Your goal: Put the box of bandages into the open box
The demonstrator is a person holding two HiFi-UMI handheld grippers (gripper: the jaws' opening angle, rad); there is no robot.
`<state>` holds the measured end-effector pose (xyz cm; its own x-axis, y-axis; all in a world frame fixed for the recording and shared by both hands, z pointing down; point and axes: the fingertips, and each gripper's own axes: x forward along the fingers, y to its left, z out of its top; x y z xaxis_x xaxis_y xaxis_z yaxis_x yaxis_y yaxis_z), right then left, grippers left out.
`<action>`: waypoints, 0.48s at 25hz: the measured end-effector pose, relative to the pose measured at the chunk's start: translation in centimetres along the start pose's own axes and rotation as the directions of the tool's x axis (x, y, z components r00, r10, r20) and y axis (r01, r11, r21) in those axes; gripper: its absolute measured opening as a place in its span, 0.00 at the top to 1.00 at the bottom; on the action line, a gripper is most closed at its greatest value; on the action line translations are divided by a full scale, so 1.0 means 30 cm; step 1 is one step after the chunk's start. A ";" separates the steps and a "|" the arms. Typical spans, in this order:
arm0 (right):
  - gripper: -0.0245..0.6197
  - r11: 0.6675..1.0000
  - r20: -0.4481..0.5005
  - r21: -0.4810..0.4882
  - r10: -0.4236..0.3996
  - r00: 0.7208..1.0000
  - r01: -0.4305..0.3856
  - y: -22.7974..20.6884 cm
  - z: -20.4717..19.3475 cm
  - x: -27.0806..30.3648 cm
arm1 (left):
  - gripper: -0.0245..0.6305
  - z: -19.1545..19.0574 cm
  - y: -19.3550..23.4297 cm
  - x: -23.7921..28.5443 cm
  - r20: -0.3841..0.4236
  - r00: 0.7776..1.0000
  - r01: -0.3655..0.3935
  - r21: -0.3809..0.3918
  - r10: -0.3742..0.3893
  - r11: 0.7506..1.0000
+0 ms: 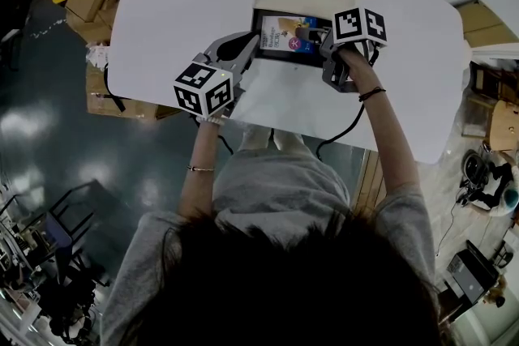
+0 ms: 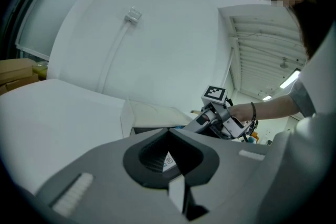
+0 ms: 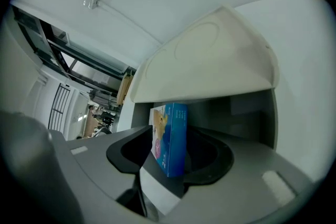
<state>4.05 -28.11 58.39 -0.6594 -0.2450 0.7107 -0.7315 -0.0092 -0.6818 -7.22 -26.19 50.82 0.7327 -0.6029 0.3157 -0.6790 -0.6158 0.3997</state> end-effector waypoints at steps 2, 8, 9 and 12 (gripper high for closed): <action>0.62 0.999 -0.006 -0.018 -0.027 1.000 0.027 -0.008 -0.003 0.003 | 0.97 0.001 0.000 0.001 0.001 1.000 0.001 -0.001 -0.001 1.000; 0.58 0.994 -0.013 -0.066 -0.090 0.996 0.089 -0.033 -0.009 0.013 | 0.97 -0.002 0.002 0.006 0.004 1.000 0.002 -0.004 -0.002 1.000; 0.58 0.993 -0.013 -0.070 -0.098 0.995 0.097 -0.036 -0.009 0.013 | 0.97 -0.002 0.001 0.006 0.004 1.000 0.003 -0.004 -0.003 1.000; 0.58 0.990 -0.017 -0.082 -0.117 0.993 0.115 -0.038 -0.012 0.018 | 0.97 -0.001 0.001 0.004 0.005 1.000 0.005 -0.004 -0.005 1.000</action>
<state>4.48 -27.89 59.63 -0.5725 -0.2258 0.7882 -0.8141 0.0421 -0.5792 -7.15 -26.27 50.91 0.7362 -0.6020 0.3092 -0.6748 -0.6173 0.4045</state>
